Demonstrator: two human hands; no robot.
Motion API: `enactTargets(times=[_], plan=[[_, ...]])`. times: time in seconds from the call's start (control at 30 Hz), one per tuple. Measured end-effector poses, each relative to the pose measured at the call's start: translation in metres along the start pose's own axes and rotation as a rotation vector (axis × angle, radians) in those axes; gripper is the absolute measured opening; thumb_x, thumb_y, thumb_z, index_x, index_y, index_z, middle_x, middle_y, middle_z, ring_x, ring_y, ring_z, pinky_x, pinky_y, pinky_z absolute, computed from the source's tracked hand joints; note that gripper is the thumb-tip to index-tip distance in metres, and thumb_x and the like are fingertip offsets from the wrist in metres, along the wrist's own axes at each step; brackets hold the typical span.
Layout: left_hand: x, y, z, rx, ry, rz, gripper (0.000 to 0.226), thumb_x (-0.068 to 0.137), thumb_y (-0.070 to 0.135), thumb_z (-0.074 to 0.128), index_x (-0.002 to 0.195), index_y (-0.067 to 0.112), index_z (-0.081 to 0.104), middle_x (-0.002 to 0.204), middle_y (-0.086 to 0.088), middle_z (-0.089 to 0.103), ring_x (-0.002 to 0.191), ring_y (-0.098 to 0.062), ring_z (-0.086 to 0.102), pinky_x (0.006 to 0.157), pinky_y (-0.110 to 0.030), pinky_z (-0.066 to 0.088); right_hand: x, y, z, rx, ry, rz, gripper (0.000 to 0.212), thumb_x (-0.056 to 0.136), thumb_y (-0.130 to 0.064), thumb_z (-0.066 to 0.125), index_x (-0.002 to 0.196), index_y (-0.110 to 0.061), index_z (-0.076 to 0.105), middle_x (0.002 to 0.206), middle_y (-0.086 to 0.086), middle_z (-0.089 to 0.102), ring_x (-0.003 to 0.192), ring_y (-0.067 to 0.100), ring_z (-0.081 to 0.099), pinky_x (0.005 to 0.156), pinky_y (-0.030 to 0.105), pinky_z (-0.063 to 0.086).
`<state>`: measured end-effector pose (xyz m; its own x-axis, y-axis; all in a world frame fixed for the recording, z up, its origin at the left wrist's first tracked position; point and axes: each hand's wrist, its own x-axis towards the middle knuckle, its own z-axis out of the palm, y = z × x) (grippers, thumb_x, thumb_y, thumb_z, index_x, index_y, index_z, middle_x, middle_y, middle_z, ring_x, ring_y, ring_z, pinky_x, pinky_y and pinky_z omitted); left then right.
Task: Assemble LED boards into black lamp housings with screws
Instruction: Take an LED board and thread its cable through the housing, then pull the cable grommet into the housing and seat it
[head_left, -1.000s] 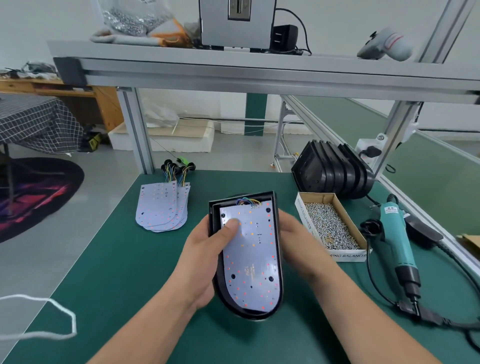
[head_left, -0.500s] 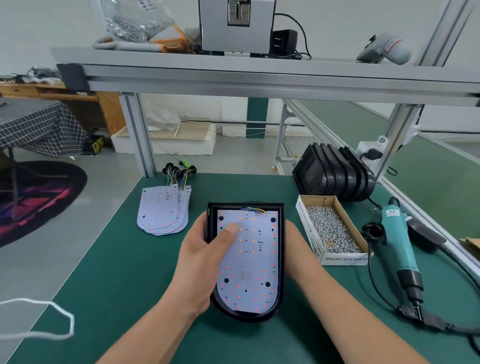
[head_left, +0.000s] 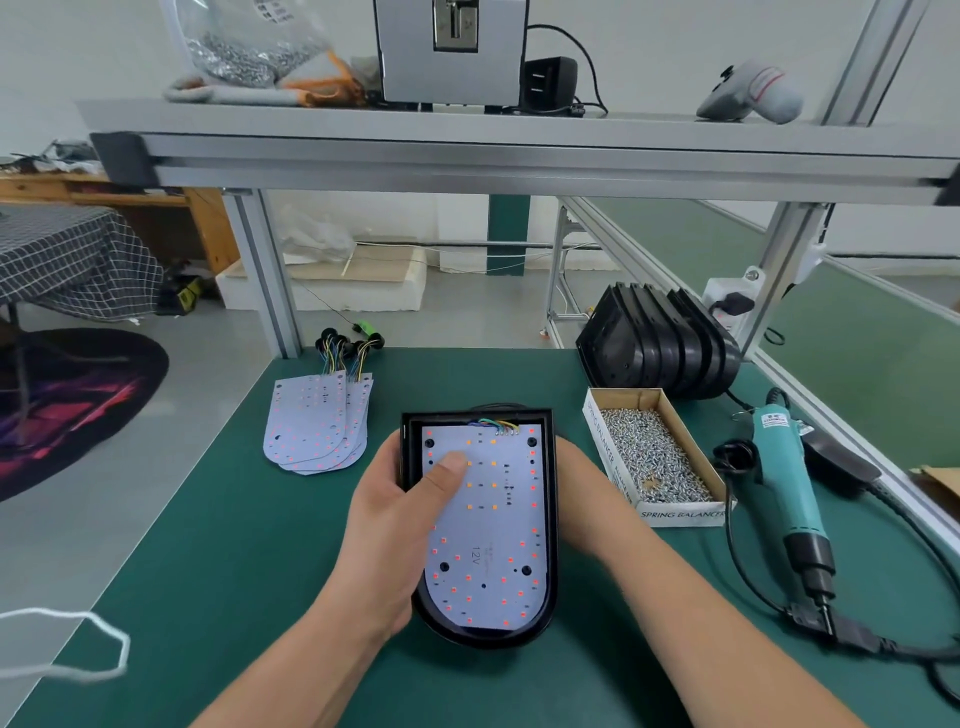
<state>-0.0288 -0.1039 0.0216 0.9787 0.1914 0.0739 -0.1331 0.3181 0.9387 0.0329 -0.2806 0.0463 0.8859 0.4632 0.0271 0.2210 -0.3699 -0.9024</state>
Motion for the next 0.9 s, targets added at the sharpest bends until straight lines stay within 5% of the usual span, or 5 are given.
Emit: enactTargets(times=[0.1,0.23,0.4,0.57,0.9], plan=[[0.001,0.001,-0.001,-0.022,-0.004,-0.021,0.027,0.092,0.032,0.076,0.118,0.029,0.073,0.123,-0.006,0.078,0.109,-0.029,0.077,0.083,-0.042,0.065,0.002,0.004,0.001,0.2,-0.027,-0.048,0.04,0.096,0.0,0.056,0.109,-0.029,0.079,0.108,-0.003,0.08,0.093,0.007,0.068,0.083,0.021,0.051],[0.002,-0.003,-0.004,0.0,0.06,-0.089,0.018,0.099,0.023,0.074,0.117,0.025,0.071,0.117,-0.004,0.08,0.105,-0.027,0.078,0.081,-0.041,0.066,0.014,0.004,-0.002,0.594,0.159,0.038,0.03,0.096,-0.034,0.056,0.114,-0.025,0.078,0.096,0.002,0.071,0.077,0.02,0.059,0.064,0.03,0.047],[0.004,-0.005,-0.007,0.113,0.106,-0.081,0.016,0.103,0.018,0.067,0.118,0.024,0.069,0.111,0.002,0.081,0.101,-0.019,0.079,0.075,-0.028,0.063,0.008,0.01,0.001,0.049,0.178,-0.129,0.034,0.085,-0.041,0.074,0.117,-0.048,0.066,0.095,-0.017,0.073,0.087,0.008,0.068,0.08,0.026,0.056],[0.004,-0.003,-0.005,0.122,0.113,-0.083,0.015,0.103,0.016,0.068,0.116,0.024,0.07,0.111,-0.002,0.081,0.102,-0.025,0.079,0.086,-0.043,0.064,0.009,0.008,0.005,0.106,0.224,-0.152,0.032,0.089,-0.014,0.077,0.105,-0.04,0.065,0.091,-0.017,0.074,0.081,0.003,0.068,0.074,0.021,0.052],[0.006,0.004,-0.015,-0.171,-0.043,-0.376,0.04,0.096,0.03,0.068,0.126,0.004,0.074,0.128,-0.021,0.074,0.113,-0.039,0.074,0.087,-0.049,0.064,0.01,0.01,0.005,0.466,0.15,-0.124,0.033,0.102,-0.047,0.051,0.112,-0.025,0.073,0.1,0.0,0.071,0.078,0.018,0.057,0.074,0.034,0.047]])
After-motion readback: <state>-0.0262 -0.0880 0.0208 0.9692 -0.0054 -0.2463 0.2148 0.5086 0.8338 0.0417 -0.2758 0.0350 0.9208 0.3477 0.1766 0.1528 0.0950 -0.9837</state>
